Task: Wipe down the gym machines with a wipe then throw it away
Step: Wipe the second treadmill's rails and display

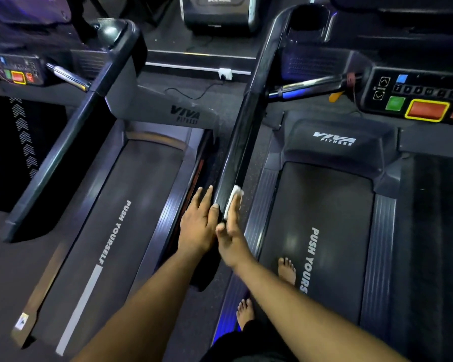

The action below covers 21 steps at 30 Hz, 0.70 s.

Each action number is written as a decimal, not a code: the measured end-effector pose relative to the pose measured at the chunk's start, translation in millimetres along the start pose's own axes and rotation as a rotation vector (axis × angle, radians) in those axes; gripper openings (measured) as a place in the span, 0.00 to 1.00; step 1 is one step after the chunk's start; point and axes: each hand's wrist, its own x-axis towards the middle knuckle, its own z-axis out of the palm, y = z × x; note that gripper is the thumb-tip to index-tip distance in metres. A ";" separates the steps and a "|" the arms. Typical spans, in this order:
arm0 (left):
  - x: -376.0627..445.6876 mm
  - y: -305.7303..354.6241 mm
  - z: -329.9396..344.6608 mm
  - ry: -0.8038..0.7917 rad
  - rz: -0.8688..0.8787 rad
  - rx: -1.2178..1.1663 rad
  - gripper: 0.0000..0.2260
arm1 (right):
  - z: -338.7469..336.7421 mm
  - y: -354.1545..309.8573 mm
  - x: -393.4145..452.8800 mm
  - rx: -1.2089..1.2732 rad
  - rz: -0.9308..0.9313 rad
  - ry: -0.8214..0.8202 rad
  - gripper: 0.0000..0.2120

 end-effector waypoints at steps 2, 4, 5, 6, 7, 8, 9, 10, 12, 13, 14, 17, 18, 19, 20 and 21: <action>17.0 10.9 0.9 0.000 -0.012 0.022 0.30 | -19.5 -9.2 40.4 -0.005 0.001 0.029 0.53; 35.5 25.2 2.8 0.013 -0.022 0.035 0.31 | -37.9 -11.9 68.0 -0.016 0.011 0.018 0.54; 43.1 31.3 3.6 0.019 -0.023 0.039 0.32 | -43.5 -11.3 71.8 -0.015 -0.007 0.002 0.55; 52.6 37.7 5.5 0.024 -0.027 0.038 0.33 | -48.3 -10.5 72.8 -0.004 -0.026 -0.021 0.55; 60.2 41.4 6.7 0.030 -0.034 0.040 0.33 | -49.4 -8.4 67.6 0.007 -0.042 -0.045 0.54; 68.9 46.8 8.4 0.040 -0.039 0.042 0.33 | -49.8 -5.2 62.7 0.014 -0.043 -0.078 0.53; 74.7 49.9 9.0 0.047 -0.040 0.046 0.33 | -48.0 -3.3 56.1 0.020 -0.038 -0.105 0.53; 80.6 53.0 9.7 0.053 -0.036 0.053 0.33 | -46.9 -0.4 54.4 0.022 -0.029 -0.117 0.52; 91.6 59.6 10.2 0.056 -0.040 0.063 0.30 | -52.2 -0.8 72.8 0.033 -0.020 -0.115 0.51; 96.1 61.9 10.6 0.054 -0.044 0.064 0.30 | -58.2 -2.5 90.5 0.025 -0.025 -0.088 0.51; 98.5 63.5 10.4 0.054 -0.040 0.058 0.30 | -64.7 -6.9 109.5 0.011 -0.043 -0.043 0.52; 102.0 64.2 10.8 0.080 -0.009 0.067 0.30 | -83.2 -19.1 160.0 -0.019 -0.065 0.050 0.54; 100.6 63.6 11.4 0.090 0.006 0.083 0.29 | -84.0 -19.6 162.5 -0.033 -0.067 0.054 0.53; 99.5 62.8 11.8 0.094 0.018 0.101 0.29 | -81.9 -19.3 157.1 -0.046 -0.078 0.041 0.52; 98.8 62.3 12.0 0.089 0.024 0.118 0.28 | -77.3 -16.6 145.1 -0.052 -0.083 0.015 0.51; 99.8 62.4 11.9 0.082 0.022 0.134 0.27 | -71.9 -14.0 130.4 -0.047 -0.076 -0.023 0.51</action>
